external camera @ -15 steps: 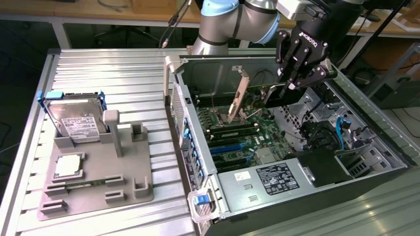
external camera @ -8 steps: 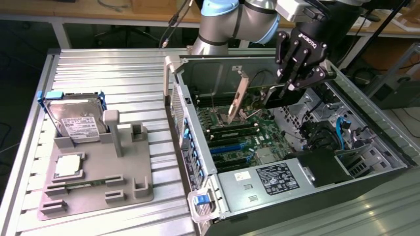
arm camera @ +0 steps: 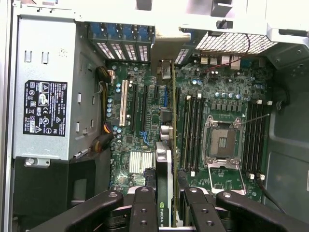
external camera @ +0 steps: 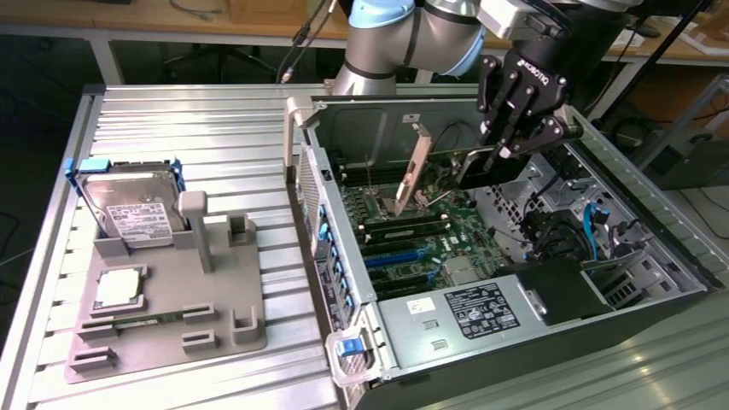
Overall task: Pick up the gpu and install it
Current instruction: 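Insert the gpu into the slot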
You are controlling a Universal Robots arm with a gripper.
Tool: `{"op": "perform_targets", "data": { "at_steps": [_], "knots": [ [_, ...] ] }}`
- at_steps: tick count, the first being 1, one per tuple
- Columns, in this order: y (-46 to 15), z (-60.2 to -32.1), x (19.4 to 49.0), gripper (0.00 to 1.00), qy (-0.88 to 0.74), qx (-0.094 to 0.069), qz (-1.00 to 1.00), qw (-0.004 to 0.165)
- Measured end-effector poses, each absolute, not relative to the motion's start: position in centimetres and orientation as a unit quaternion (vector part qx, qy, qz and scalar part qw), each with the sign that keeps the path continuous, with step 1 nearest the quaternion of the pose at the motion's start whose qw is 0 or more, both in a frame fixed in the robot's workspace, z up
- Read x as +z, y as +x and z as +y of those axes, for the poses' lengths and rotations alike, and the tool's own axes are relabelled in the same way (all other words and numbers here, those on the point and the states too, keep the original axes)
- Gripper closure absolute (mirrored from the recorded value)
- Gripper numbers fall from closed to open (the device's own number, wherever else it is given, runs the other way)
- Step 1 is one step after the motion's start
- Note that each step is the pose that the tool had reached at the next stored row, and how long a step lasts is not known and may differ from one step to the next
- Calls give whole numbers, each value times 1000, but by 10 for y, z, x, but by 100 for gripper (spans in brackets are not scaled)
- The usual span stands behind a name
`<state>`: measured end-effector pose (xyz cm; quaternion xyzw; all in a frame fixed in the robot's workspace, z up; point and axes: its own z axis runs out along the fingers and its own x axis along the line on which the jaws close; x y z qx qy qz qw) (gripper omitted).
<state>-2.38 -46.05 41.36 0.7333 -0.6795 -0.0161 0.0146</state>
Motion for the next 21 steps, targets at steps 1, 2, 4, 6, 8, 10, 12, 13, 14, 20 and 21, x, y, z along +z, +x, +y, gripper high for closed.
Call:
{"op": "perform_targets", "data": {
  "at_steps": [1, 2, 4, 6, 8, 10, 12, 13, 14, 20, 21],
  "knots": [
    [-24, -461, 413, 73, 733, -16, -680, 15],
    [-24, -461, 413, 73, 733, -16, -680, 15],
    [-24, -460, 412, 73, 733, -16, -680, 15],
    [-24, -460, 412, 73, 733, -16, -680, 15],
    [-24, -460, 411, 73, 733, -16, -680, 15],
    [-24, -460, 411, 73, 733, -16, -680, 15],
    [-24, -459, 410, 73, 733, -16, -680, 15],
    [-24, -459, 410, 73, 733, -16, -680, 15],
    [-24, -459, 410, 73, 733, -16, -680, 15],
    [-24, -458, 409, 73, 733, -16, -680, 15],
    [-24, -458, 409, 73, 733, -16, -680, 15]
  ]
}}
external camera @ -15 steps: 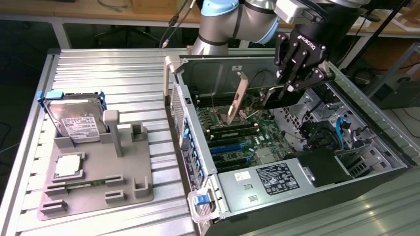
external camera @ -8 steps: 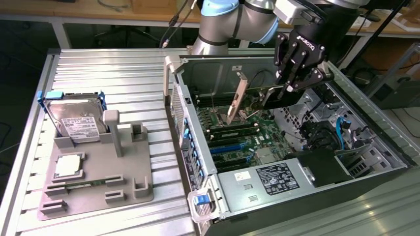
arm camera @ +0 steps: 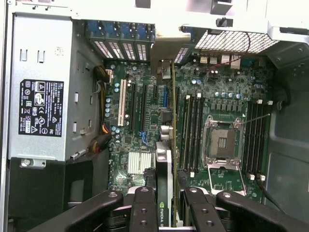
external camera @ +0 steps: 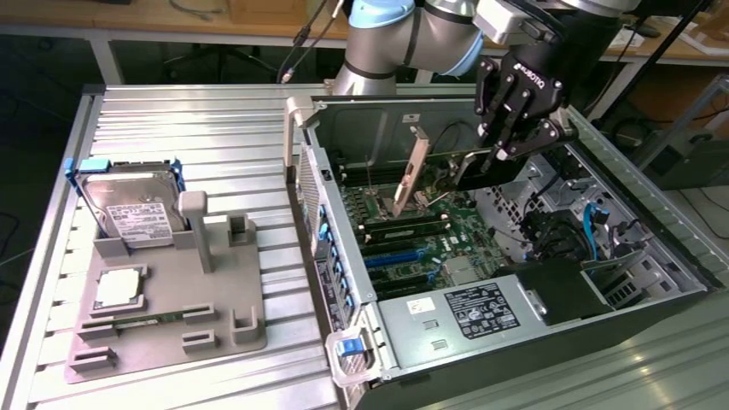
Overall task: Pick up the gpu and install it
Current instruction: 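Insert the gpu into the slot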
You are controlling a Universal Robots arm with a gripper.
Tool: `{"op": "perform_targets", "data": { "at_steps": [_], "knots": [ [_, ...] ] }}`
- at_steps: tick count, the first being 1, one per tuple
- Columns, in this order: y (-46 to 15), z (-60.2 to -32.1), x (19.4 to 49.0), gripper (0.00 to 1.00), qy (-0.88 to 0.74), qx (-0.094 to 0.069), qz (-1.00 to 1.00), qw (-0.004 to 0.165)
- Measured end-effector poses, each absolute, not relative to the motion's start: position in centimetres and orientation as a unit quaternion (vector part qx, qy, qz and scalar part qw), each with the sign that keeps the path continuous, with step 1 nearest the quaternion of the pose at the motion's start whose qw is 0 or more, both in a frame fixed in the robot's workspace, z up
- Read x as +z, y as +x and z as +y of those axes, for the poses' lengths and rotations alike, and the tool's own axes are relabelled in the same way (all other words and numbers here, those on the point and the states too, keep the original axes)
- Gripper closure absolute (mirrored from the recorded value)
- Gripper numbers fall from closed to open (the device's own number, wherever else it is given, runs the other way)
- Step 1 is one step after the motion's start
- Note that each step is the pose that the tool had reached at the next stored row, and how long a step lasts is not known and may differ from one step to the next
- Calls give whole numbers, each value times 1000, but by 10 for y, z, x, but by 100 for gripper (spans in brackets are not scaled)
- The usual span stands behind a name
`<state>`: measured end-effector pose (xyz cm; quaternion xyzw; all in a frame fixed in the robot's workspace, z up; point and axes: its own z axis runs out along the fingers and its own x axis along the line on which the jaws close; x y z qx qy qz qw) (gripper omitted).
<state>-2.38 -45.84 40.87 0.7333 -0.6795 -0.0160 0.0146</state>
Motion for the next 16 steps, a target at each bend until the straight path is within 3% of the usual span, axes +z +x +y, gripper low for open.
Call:
{"op": "perform_targets", "data": {
  "at_steps": [16],
  "knots": [
    [-24, -458, 405, 73, 733, -16, -680, 15]
  ]
}}
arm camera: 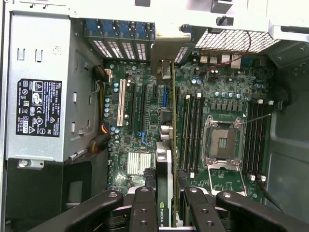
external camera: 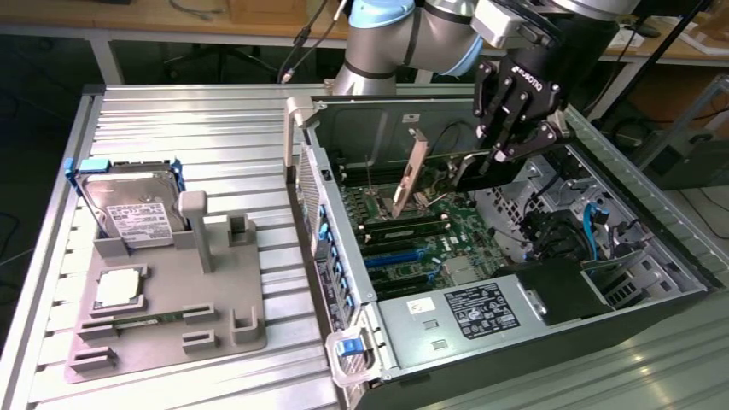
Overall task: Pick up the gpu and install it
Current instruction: 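Insert the gpu into the slot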
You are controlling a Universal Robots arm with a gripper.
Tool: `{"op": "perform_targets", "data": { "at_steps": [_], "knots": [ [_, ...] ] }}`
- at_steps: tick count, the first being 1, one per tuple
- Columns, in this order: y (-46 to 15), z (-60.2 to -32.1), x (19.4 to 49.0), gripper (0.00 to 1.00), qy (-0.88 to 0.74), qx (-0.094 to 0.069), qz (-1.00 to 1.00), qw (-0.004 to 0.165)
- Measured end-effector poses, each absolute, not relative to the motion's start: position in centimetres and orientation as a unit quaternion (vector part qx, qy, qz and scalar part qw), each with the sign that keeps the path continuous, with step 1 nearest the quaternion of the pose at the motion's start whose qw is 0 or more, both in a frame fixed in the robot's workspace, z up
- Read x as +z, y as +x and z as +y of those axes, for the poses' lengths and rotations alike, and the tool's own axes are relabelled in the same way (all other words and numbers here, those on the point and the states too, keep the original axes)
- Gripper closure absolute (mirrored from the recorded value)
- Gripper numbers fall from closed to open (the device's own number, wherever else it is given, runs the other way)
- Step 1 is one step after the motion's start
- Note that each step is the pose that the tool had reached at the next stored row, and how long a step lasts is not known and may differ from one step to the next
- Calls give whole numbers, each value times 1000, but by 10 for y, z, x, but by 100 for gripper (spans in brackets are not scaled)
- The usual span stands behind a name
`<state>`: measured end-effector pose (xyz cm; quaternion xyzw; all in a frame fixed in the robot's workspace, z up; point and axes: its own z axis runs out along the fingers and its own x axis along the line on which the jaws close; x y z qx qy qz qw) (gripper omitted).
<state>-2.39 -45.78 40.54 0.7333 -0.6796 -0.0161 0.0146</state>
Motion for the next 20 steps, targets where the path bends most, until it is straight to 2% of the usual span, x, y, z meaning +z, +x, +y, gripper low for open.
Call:
{"op": "perform_targets", "data": {
  "at_steps": [20],
  "knots": [
    [-24, -458, 400, 73, 730, -16, -683, 14]
  ]
}}
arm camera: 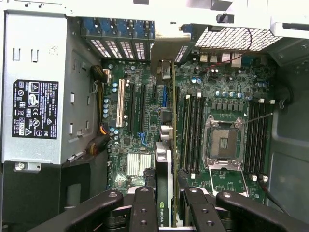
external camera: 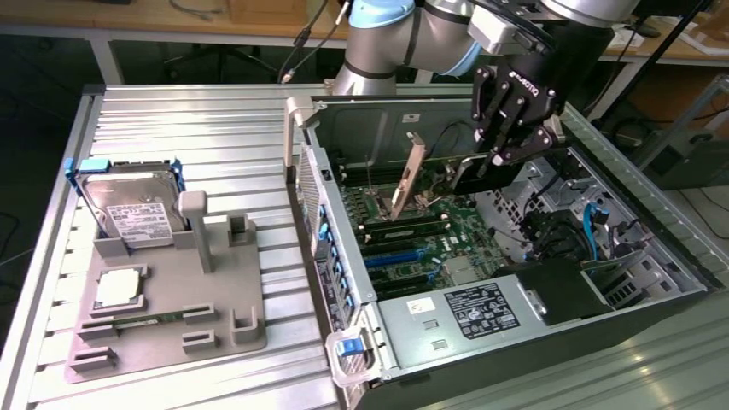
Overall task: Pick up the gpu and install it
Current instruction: 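Insert the gpu into the slot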
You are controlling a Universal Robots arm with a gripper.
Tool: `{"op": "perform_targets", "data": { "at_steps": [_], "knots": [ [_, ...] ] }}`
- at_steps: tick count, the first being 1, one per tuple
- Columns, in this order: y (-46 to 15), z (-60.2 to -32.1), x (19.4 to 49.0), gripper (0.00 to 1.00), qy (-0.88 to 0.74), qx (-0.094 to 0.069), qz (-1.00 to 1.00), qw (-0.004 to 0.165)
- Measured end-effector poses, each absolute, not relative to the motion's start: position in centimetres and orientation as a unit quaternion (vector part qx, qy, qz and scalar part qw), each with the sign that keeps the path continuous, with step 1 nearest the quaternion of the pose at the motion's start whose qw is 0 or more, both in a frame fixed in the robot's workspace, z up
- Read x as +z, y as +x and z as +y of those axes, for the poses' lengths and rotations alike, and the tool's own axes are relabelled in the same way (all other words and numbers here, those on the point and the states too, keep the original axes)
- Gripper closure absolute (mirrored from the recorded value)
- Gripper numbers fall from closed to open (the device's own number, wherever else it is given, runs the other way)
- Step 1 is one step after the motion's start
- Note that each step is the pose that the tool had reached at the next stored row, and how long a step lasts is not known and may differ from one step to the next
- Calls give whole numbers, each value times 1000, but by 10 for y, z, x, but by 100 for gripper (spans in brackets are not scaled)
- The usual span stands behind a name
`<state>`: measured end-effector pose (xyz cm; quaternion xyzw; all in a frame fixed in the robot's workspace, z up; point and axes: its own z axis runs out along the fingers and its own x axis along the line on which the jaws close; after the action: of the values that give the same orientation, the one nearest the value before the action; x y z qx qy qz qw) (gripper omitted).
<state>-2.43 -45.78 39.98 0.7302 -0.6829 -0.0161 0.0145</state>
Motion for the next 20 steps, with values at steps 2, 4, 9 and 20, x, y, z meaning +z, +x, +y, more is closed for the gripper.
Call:
{"op": "perform_targets", "data": {
  "at_steps": [2, 4, 9, 20],
  "knots": [
    [-24, -458, 399, 73, 730, -16, -683, 14],
    [-24, -458, 399, 73, 730, -16, -683, 15],
    [-24, -458, 397, 73, 730, -16, -683, 15],
    [-24, -458, 394, 73, 730, -16, -683, 15]
  ]
}}
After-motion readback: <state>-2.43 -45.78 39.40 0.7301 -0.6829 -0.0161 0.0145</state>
